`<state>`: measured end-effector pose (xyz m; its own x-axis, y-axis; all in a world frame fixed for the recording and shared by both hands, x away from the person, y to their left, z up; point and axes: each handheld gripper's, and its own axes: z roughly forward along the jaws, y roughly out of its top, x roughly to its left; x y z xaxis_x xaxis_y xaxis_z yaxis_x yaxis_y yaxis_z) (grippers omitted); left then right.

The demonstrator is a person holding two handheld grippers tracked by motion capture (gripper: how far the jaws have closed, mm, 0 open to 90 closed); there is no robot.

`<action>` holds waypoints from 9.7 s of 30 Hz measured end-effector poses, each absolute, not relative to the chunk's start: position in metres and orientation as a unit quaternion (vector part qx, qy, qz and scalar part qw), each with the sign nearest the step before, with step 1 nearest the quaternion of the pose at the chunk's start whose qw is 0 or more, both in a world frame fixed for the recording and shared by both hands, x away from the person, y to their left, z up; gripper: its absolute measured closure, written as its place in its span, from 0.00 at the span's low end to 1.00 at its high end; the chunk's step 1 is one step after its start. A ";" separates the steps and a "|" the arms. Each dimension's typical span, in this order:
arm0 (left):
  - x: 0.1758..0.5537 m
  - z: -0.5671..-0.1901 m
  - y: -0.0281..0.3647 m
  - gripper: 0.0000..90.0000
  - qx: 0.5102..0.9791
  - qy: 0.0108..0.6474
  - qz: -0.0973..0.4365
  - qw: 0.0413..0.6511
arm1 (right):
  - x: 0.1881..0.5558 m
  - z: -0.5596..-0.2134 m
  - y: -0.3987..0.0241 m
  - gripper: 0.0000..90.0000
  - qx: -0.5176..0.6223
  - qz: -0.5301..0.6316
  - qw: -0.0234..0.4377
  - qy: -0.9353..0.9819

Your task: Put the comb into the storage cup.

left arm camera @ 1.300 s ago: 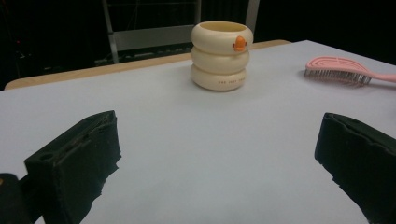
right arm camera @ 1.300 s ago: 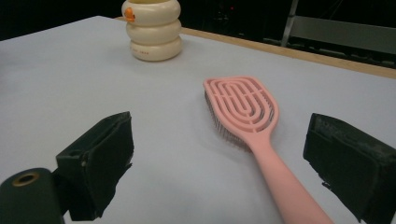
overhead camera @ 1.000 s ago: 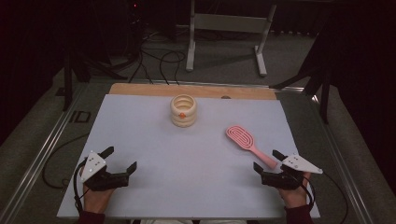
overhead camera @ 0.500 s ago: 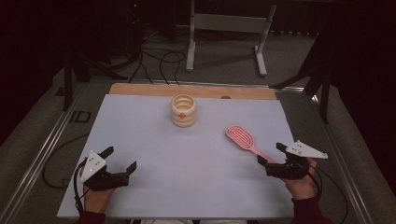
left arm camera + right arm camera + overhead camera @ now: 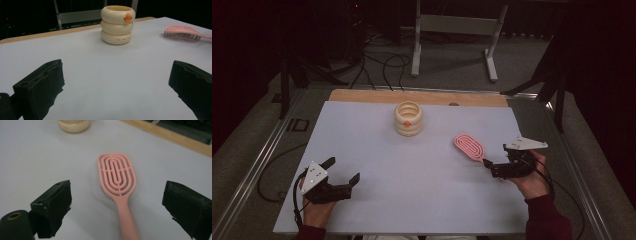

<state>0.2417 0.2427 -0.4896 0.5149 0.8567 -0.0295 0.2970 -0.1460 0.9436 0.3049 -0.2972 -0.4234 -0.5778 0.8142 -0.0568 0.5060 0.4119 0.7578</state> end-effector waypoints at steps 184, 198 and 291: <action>0.244 -0.494 0.239 0.00 0.713 0.408 0.267 0.503 | 0.364 -0.444 -0.261 0.78 0.406 0.291 0.173 0.849; 0.244 -0.494 0.239 0.00 0.713 0.409 0.268 0.502 | 0.359 -0.439 -0.257 0.78 0.395 0.338 0.195 0.832; 0.257 -0.475 0.225 0.00 0.720 0.406 0.246 0.506 | 0.315 -0.474 -0.163 0.78 0.319 0.421 0.178 0.830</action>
